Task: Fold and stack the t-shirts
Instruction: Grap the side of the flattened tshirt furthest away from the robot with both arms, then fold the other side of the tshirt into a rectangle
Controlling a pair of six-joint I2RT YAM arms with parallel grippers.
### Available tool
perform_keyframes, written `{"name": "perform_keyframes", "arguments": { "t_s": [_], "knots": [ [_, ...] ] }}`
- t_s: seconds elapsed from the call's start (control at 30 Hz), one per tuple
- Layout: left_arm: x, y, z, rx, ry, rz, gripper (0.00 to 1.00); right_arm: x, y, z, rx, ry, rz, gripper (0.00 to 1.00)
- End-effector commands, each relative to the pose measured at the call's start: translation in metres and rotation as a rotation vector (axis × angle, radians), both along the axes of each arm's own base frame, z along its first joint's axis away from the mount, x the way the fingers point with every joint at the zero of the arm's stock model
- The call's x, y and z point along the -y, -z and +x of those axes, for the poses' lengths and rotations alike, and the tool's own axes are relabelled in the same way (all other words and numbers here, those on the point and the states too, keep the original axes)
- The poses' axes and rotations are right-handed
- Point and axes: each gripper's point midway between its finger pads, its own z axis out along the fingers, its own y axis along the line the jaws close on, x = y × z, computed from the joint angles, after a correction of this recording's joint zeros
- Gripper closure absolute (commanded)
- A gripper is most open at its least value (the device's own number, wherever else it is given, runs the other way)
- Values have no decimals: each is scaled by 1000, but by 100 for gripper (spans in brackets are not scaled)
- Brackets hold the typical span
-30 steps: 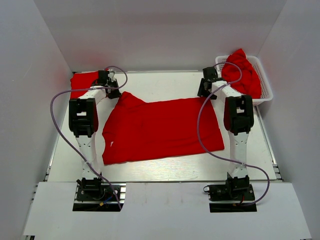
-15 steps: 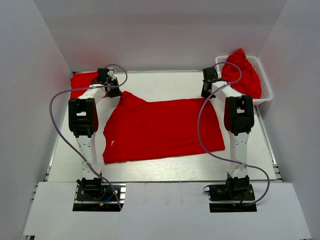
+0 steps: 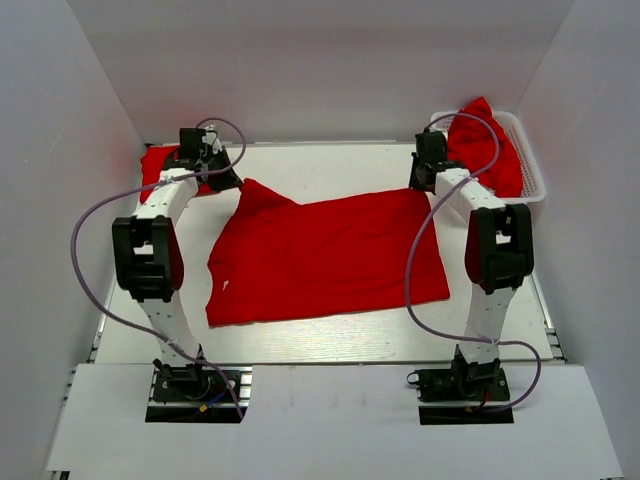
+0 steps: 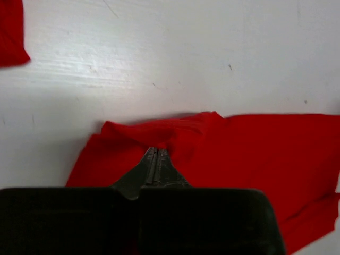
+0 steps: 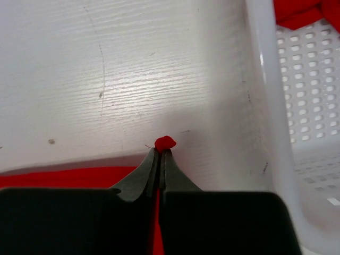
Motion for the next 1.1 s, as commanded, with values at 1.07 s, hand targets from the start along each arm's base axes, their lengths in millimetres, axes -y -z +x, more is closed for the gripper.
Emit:
{"name": "perform_keyframes", "arguments": {
  "t_s": [1.07],
  "knots": [
    [-3, -38, -225, -94, -157, -95, 100, 8, -52, -106, 157, -68, 74, 100]
  ]
}}
